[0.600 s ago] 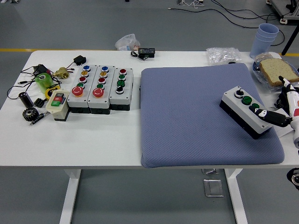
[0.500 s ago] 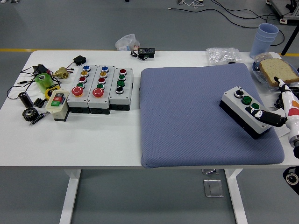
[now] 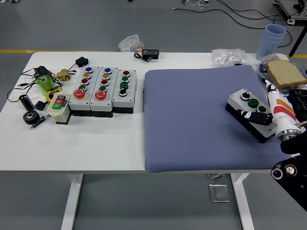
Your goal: Pick up the button,place it on the desk,press the button,press the button
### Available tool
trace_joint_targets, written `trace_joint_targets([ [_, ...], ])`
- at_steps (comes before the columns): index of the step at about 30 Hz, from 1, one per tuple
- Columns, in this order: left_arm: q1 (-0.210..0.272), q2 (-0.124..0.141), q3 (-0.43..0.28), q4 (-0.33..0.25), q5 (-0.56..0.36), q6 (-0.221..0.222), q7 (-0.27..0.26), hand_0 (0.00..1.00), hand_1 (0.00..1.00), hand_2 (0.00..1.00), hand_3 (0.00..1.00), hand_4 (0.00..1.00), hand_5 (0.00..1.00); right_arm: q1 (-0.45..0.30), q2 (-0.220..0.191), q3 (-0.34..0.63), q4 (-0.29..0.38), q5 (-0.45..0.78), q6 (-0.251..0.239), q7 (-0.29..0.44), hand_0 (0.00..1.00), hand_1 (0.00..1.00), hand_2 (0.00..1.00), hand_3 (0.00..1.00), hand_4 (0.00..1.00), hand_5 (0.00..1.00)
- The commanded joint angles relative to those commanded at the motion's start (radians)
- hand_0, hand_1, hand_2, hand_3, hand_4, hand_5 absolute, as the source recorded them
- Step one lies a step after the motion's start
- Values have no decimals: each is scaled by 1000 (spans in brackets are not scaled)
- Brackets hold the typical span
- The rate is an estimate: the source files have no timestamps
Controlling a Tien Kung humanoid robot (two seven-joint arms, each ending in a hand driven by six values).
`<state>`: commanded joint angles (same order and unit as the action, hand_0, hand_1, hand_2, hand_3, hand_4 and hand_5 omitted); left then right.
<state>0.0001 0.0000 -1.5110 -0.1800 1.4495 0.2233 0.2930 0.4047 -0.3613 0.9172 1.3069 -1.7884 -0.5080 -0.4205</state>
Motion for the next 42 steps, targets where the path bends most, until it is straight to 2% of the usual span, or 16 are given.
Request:
trace_joint_targets([
  [3, -3, 0, 3, 0, -9, 2, 0, 558, 421, 425, 428, 268, 390, 51, 27, -26, -69, -2, 48, -31, 998, 929, 979, 968, 998, 316],
  [8, -7, 0, 7, 0, -22, 4, -1, 558, 421, 425, 428, 268, 390, 116, 53, -57, -153, 1, 85, -61, 998, 929, 979, 968, 998, 316],
  [9, -9, 0, 7, 0, -25, 5, -2, 558, 421, 426, 428, 268, 390, 133, 61, -62, -175, 8, 103, -76, 998, 886, 940, 906, 998, 331],
  [10, -9, 0, 6, 0, -27, 5, -2, 558, 421, 426, 428, 268, 390, 144, 66, -64, -193, 13, 118, -86, 998, 886, 940, 906, 998, 331],
  [14, -12, 0, 7, 0, -40, 9, -3, 558, 421, 426, 428, 268, 390, 170, 86, -63, -244, 4, 136, -111, 998, 886, 940, 906, 998, 331],
  [15, -13, 0, 8, 0, -45, 10, -3, 558, 421, 426, 428, 270, 390, 175, 90, -64, -256, -3, 139, -117, 955, 817, 881, 851, 998, 336],
  [16, -13, 0, 7, 0, -49, 11, -4, 558, 421, 426, 428, 270, 390, 181, 94, -66, -271, -14, 147, -127, 955, 817, 881, 851, 998, 336],
  [20, -15, 0, 8, 0, -54, 12, -5, 558, 421, 426, 428, 270, 390, 193, 99, -73, -298, -64, 175, -152, 955, 817, 881, 851, 998, 336],
  [21, -15, 0, 8, 0, -53, 12, -5, 557, 421, 426, 429, 267, 391, 195, 99, -77, -302, -89, 180, -158, 943, 746, 807, 785, 998, 335],
  [26, -15, 0, 7, 0, -54, 12, -5, 557, 421, 426, 429, 267, 391, 204, 100, -92, -319, -140, 213, -189, 943, 746, 807, 785, 998, 335],
  [27, -16, 0, 7, 0, -54, 12, -5, 557, 421, 426, 429, 269, 390, 207, 99, -98, -324, -141, 220, -197, 843, 658, 738, 727, 998, 334],
  [32, -16, 0, 6, 0, -56, 13, -5, 557, 421, 426, 429, 269, 390, 214, 96, -122, -342, -136, 207, -200, 843, 658, 738, 727, 998, 334],
  [33, -16, 0, 6, 0, -55, 13, -5, 557, 421, 425, 429, 268, 390, 216, 95, -131, -347, -134, 208, -201, 662, 554, 669, 664, 998, 347],
  [38, -15, 0, 6, 0, -58, 14, -5, 557, 421, 425, 429, 268, 390, 217, 91, -156, -352, -138, 176, -194, 662, 554, 669, 664, 998, 347],
  [39, -14, 0, 6, 0, -59, 14, -5, 556, 421, 425, 429, 268, 390, 217, 90, -161, -352, -139, 155, -189, 488, 459, 599, 590, 998, 363],
  [42, -14, 0, 6, 0, -59, 14, -5, 556, 421, 425, 429, 268, 390, 216, 88, -169, -350, -146, 130, -182, 488, 459, 599, 590, 998, 363],
])
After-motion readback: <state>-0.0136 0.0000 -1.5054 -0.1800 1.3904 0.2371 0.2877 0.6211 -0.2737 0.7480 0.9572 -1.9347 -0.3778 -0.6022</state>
